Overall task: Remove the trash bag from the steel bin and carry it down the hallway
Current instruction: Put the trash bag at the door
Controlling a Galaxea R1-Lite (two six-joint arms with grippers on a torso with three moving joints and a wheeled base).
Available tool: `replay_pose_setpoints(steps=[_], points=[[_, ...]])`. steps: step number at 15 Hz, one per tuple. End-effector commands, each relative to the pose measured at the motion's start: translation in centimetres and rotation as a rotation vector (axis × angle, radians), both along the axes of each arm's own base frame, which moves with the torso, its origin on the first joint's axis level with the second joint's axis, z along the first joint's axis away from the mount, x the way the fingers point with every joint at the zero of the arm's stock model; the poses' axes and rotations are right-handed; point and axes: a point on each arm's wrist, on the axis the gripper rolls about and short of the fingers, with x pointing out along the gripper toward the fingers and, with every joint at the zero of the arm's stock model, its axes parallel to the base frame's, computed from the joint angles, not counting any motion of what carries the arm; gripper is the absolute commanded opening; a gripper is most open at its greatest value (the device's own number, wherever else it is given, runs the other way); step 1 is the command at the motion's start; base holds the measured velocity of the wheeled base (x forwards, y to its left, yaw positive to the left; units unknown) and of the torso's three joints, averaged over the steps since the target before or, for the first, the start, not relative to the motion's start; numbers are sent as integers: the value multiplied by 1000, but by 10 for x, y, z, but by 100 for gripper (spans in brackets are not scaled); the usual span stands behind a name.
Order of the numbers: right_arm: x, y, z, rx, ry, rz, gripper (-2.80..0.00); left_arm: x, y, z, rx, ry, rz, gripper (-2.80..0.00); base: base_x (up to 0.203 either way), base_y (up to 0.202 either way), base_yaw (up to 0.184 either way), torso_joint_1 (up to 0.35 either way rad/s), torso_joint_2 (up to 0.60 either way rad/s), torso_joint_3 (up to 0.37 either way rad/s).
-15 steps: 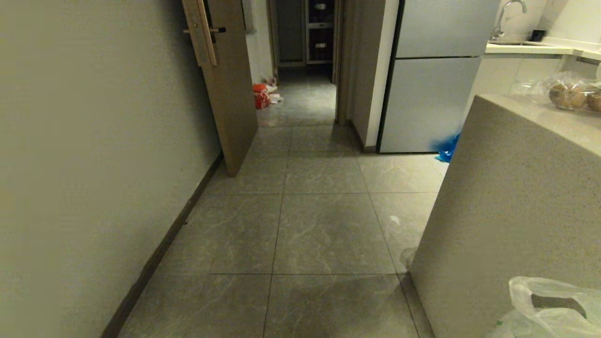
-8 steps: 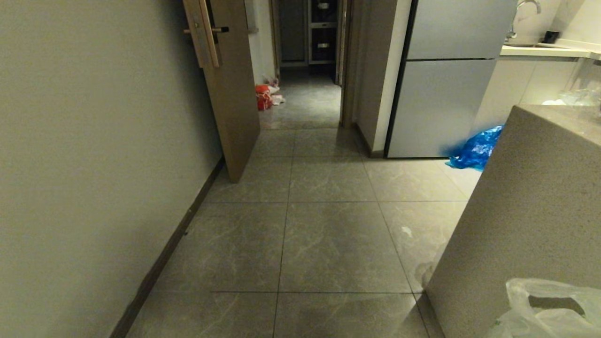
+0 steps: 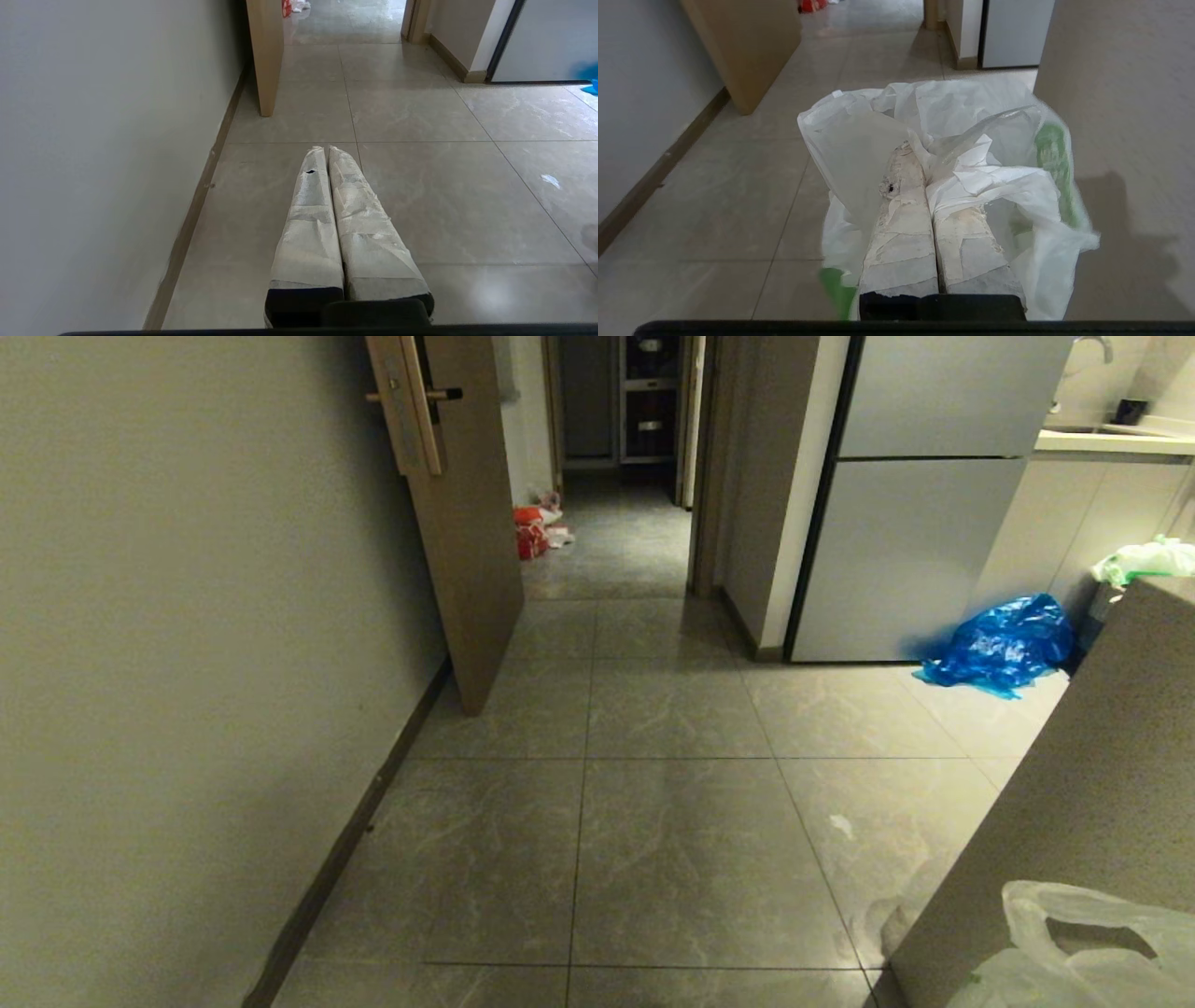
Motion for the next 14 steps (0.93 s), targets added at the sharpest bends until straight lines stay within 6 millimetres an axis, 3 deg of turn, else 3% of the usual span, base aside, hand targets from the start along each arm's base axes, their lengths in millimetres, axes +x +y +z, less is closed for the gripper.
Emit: replay_pose_setpoints(steps=[1,14], points=[[0,0,0,0,0,1,-280,0,0,0,-1,1,1,-280,189,0,1,-2,7,2],[0,0,0,0,0,1,-280,0,0,0,-1,1,1,-280,190,0,1,2,2,1]])
